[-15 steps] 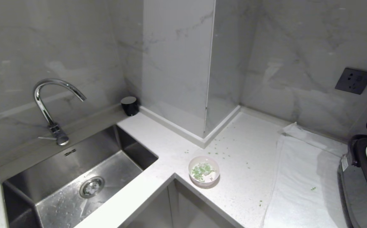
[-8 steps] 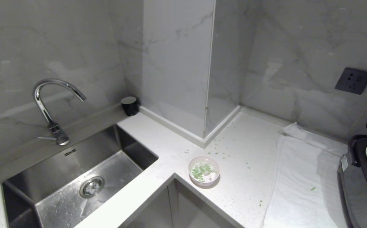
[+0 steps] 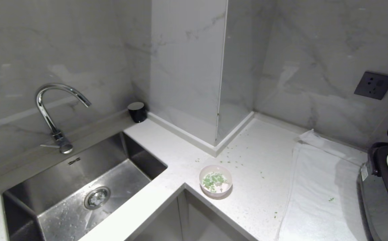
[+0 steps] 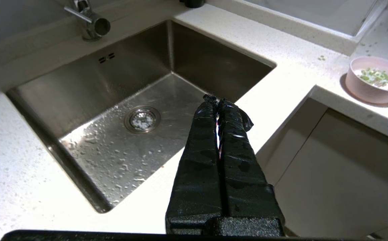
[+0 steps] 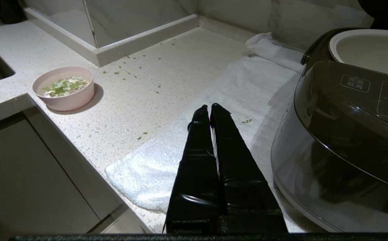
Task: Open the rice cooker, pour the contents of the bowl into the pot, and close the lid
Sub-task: Pick up the bowl on the table
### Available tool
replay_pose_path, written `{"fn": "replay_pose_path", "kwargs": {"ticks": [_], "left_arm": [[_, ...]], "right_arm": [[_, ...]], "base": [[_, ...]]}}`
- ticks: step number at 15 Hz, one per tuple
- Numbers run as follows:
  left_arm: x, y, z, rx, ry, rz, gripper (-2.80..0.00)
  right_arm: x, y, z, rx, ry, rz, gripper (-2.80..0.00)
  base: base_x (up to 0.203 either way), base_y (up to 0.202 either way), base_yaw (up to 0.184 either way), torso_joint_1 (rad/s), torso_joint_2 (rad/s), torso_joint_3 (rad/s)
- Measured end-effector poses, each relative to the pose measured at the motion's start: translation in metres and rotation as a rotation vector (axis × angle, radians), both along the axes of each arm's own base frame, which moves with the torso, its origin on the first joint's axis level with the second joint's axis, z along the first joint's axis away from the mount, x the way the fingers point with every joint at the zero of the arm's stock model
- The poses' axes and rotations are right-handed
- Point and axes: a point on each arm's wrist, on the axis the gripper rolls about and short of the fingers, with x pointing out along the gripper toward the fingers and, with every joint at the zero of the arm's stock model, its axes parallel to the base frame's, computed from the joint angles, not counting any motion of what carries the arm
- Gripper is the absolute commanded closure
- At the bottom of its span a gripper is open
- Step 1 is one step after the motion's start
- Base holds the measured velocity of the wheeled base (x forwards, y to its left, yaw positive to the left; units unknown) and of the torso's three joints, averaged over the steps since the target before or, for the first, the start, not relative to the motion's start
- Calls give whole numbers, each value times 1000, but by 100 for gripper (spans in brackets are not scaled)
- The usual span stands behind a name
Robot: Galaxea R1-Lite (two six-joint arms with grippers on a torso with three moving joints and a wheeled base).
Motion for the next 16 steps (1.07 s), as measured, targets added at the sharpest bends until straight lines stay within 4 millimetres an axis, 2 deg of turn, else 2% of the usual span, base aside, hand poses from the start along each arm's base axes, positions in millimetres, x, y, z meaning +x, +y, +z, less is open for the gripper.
{"fn": "replay_pose_path", "kwargs": {"ticks": [5,9,16], "left_arm": [[2,1,-5,5,9,41,0],[2,0,-6,72,9,-13,0],[2,0,-7,43,10,-3,0]], "right_arm": [[0,0,0,1,0,0,0],[0,0,0,-2,-2,-1,0],[0,0,0,10,-2,-5,0]], "base": [[0,0,0,0,0,0],[0,0,0,0,0,0],[0,0,0,0,0,0]]}}
